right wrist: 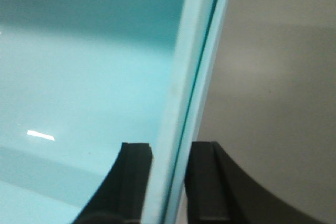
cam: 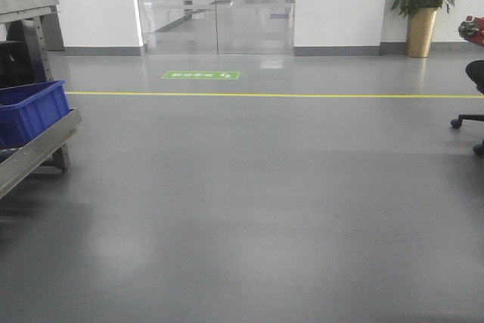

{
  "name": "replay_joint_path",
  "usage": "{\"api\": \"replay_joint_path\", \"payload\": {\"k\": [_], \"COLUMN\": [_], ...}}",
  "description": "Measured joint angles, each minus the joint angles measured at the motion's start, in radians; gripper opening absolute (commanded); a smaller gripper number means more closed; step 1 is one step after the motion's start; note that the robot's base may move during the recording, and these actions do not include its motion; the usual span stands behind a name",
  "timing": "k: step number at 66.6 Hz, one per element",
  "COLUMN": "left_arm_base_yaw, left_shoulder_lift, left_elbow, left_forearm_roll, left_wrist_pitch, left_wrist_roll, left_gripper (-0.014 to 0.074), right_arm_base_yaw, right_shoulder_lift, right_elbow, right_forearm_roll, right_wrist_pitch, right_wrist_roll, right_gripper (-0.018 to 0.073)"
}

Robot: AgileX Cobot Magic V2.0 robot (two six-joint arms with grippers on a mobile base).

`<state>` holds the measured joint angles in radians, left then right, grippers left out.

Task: Move two blue bins to right shelf middle
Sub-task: 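Drive the base forward across the floor holding the teal bin, then turn the base toward the shelf of blue bins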

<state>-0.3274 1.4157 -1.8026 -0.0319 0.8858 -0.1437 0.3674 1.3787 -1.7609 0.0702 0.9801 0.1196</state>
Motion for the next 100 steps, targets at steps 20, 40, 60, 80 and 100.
{"api": "replay_joint_path", "payload": {"k": [20, 40, 60, 80, 100], "left_arm_base_yaw": [0.000, 0.000, 0.000, 0.000, 0.000], "left_shoulder_lift": [0.000, 0.000, 0.000, 0.000, 0.000], "left_elbow": [0.000, 0.000, 0.000, 0.000, 0.000], "left_forearm_roll": [0.000, 0.002, 0.002, 0.004, 0.005], "left_wrist_pitch": [-0.002, -0.002, -0.002, -0.002, -0.002], "left_wrist_roll": [0.000, 0.000, 0.000, 0.000, 0.000], "left_gripper": [-0.0111, -0.0111, -0.0111, -0.0111, -0.0111], "right_arm_base_yaw": [0.000, 0.000, 0.000, 0.000, 0.000], "right_shoulder_lift": [0.000, 0.000, 0.000, 0.000, 0.000], "right_elbow": [0.000, 0.000, 0.000, 0.000, 0.000], "right_forearm_roll": [0.000, 0.000, 0.000, 0.000, 0.002], "right_wrist_pitch": [0.000, 0.000, 0.000, 0.000, 0.000], "right_wrist_roll": [0.000, 0.000, 0.000, 0.000, 0.000], "right_gripper": [-0.0154, -0.0154, -0.0154, -0.0154, -0.0154]}}
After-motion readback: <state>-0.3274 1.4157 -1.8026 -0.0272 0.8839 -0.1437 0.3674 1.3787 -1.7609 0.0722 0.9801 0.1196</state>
